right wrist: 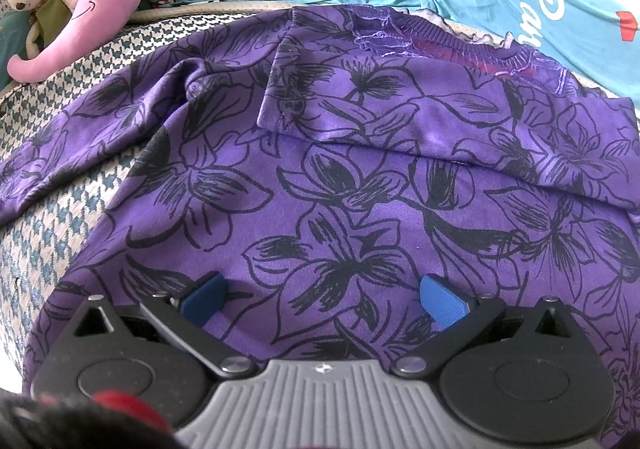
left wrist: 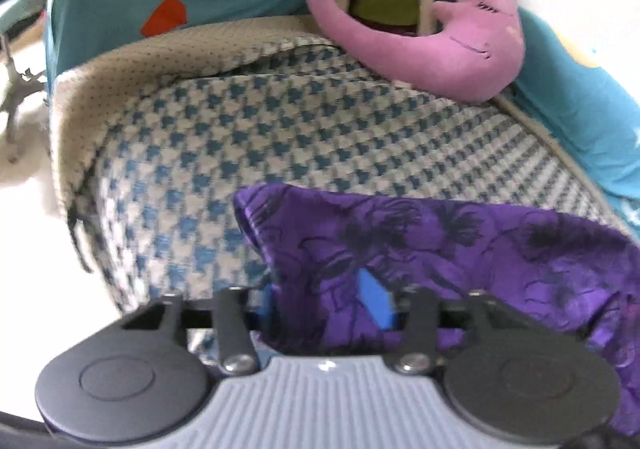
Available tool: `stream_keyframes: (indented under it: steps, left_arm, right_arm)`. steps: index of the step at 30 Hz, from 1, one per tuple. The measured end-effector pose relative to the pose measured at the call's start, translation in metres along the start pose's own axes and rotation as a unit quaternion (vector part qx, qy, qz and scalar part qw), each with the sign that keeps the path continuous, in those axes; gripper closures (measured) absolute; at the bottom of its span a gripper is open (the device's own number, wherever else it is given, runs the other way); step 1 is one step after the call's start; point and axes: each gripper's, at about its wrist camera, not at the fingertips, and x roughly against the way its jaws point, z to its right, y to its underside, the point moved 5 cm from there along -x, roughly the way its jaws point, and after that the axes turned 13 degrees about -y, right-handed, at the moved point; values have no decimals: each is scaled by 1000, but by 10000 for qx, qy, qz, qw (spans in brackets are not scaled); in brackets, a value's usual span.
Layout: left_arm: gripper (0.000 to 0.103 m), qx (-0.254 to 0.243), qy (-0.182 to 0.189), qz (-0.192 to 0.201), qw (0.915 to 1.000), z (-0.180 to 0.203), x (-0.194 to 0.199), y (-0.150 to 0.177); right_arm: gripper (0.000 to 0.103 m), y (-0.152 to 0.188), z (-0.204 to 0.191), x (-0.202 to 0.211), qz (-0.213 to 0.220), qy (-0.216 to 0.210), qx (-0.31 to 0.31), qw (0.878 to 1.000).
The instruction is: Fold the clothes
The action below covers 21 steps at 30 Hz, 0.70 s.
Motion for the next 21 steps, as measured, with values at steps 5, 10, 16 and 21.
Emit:
stream_keyframes:
  steps: [5, 10, 16, 21]
  left_arm:
    - [84, -341, 786, -122, 9962, 32, 14, 3]
    - [82, -1160, 1965, -164, 9735, 79, 50, 12]
    - [41, -1791, 2384, 41, 9545, 112, 81, 17]
    - [29, -1751, 2269, 153, 9579, 119, 81, 6]
  right_arm:
    - [0, 0, 0, 0, 6, 9, -3, 10000]
    - [0, -1, 0, -1, 0, 7, -8, 10000]
    - [0, -2, 0, 0, -19, 2, -46, 10000]
    - [0, -6, 0, 6, -16, 37, -8, 10000]
